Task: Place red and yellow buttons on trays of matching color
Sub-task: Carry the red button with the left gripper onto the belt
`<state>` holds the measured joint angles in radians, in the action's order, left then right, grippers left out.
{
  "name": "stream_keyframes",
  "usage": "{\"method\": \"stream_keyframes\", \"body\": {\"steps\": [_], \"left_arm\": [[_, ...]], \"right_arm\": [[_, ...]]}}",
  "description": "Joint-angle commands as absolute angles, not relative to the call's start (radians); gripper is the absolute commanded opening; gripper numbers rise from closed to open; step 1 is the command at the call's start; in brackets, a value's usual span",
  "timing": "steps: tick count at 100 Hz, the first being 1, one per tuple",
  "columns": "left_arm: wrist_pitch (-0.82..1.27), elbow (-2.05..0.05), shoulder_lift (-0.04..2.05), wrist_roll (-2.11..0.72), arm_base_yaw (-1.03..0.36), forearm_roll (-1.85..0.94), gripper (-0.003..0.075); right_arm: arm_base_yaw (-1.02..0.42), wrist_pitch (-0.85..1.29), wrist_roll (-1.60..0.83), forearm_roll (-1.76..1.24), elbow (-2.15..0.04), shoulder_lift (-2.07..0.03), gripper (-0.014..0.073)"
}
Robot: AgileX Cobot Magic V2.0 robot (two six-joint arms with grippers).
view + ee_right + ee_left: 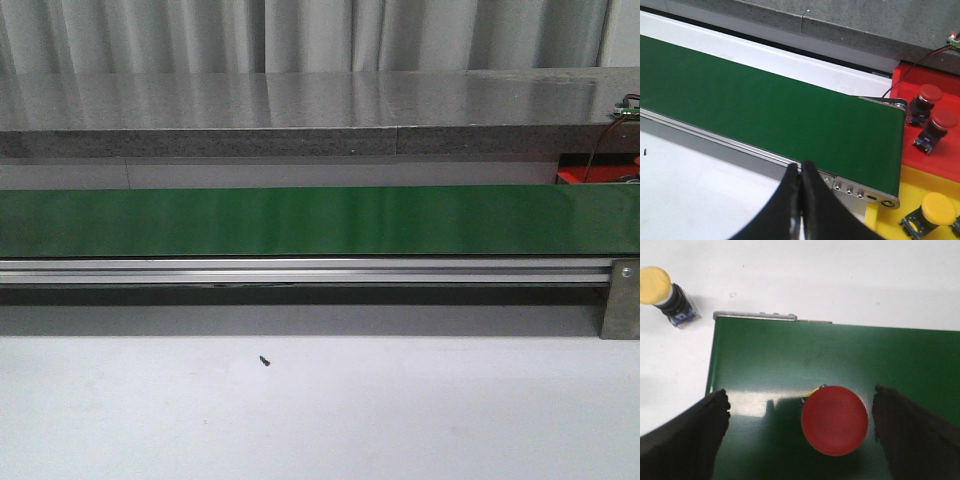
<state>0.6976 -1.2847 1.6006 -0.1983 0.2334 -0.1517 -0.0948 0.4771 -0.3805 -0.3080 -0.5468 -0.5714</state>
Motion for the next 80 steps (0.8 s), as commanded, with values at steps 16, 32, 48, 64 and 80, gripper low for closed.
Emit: {"method": "stream_keyframes", "body": {"steps": [16, 32, 48, 64, 80], "left_arm": [[0.611, -1.312, 1.464, -0.199, 0.266, -0.141, 0.0582], [0.563, -1.312, 1.468, -0.199, 0.371, -0.127, 0.0582], [0.488, -1.312, 1.481, -0.199, 0.493, -0.093, 0.0582], [0.427, -1.312, 1.533, -0.171, 0.602, -0.093, 0.0582], [0.403, -1.312, 1.623, -0.163, 0.665, -0.099, 0.0579]], "right_arm": [[-0.091, 0.411, -0.381, -0.309, -0.573, -0.571, -0.0060], [-0.091, 0.411, -0.381, -0.309, -0.573, -0.571, -0.0060], [-0.091, 0.411, -0.381, -0.309, -0.573, -0.571, -0.0060], [-0.091, 0.411, -0.381, -0.309, -0.573, -0.571, -0.0060], [-0.091, 0.411, -0.381, -0.309, -0.573, -0.571, -0.0060]]}}
